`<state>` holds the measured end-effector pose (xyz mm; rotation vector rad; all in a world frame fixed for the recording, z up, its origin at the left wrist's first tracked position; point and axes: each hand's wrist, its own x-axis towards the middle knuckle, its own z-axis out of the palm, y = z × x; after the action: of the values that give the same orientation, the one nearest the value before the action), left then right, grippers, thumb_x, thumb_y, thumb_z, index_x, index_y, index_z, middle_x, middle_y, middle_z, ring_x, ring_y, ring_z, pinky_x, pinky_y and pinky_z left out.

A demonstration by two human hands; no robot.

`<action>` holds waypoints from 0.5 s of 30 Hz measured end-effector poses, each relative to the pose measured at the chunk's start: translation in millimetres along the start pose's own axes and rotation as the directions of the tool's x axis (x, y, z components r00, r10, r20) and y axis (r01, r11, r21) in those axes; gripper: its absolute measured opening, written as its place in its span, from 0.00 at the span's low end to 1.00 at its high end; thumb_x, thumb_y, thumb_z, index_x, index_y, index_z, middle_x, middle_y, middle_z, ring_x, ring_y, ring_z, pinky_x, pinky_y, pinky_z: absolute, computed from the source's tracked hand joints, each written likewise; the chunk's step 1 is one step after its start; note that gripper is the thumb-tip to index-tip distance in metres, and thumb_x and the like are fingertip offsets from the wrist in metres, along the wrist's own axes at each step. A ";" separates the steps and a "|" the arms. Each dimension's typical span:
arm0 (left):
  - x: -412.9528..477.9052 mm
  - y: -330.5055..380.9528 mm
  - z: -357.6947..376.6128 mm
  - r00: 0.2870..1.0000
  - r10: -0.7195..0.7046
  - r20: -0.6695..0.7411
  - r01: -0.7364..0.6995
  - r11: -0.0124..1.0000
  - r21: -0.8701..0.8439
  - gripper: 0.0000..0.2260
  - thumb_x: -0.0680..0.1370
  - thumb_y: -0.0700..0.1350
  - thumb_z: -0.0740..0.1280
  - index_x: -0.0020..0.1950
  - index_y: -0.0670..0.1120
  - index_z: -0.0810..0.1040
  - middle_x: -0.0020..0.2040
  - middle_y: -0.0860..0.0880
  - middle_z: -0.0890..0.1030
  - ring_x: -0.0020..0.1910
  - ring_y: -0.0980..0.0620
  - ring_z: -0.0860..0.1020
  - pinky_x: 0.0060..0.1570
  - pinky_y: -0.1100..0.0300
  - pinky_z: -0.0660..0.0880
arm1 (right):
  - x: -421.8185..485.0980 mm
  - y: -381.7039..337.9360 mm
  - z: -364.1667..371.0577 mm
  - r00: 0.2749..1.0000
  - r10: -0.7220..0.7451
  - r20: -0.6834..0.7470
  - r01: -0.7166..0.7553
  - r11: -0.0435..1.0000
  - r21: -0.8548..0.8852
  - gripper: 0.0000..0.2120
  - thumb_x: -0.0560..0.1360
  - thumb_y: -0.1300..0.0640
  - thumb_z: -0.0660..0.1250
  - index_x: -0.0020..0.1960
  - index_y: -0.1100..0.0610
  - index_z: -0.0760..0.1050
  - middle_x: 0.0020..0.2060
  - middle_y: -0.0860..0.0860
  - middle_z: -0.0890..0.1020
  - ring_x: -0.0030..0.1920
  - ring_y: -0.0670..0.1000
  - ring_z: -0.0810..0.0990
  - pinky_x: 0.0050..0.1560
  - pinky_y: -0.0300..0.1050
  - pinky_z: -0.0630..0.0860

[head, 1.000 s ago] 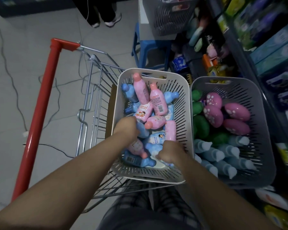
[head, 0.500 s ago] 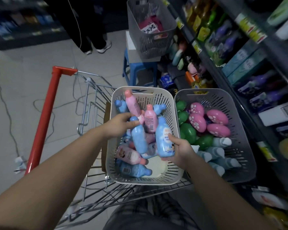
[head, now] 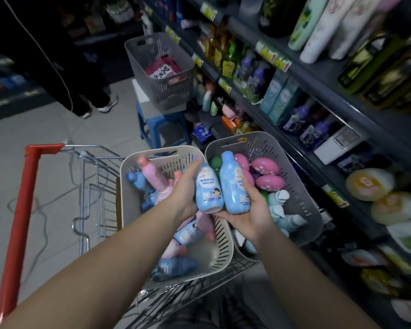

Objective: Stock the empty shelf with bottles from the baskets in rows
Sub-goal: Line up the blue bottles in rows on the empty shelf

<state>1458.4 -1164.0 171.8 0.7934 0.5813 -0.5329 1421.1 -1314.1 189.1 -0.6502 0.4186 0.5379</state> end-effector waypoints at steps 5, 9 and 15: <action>3.2 -12.0 37.2 0.993 0.031 0.117 -0.052 0.982 0.179 0.22 0.70 0.40 0.71 0.63 0.39 0.74 0.50 0.36 0.81 0.46 0.40 0.81 0.53 0.43 0.78 | -12.2 -22.0 -14.9 0.990 -0.132 -0.048 0.127 0.987 -0.098 0.27 0.79 0.44 0.60 0.71 0.60 0.69 0.64 0.62 0.78 0.64 0.63 0.77 0.64 0.69 0.71; 4.2 -27.4 80.1 0.981 -0.004 0.192 -0.037 0.976 0.212 0.21 0.71 0.45 0.70 0.61 0.37 0.77 0.51 0.38 0.83 0.44 0.43 0.83 0.41 0.52 0.81 | -32.9 -56.8 -30.3 0.949 -0.243 -0.202 0.236 0.970 -0.057 0.27 0.75 0.50 0.65 0.70 0.61 0.71 0.61 0.61 0.80 0.61 0.61 0.80 0.63 0.62 0.74; 3.9 -74.6 148.9 0.959 0.033 0.281 -0.132 0.930 0.344 0.30 0.70 0.41 0.72 0.69 0.35 0.67 0.55 0.34 0.78 0.43 0.41 0.81 0.38 0.51 0.80 | -84.7 -111.3 -90.2 0.874 -0.393 -0.287 0.378 0.920 -0.109 0.22 0.77 0.56 0.65 0.70 0.58 0.71 0.60 0.60 0.81 0.58 0.59 0.81 0.53 0.54 0.78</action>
<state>1455.0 -1324.5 216.2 1.0668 0.1940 -0.6674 1402.3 -1476.8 218.6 -0.8460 0.5492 0.0632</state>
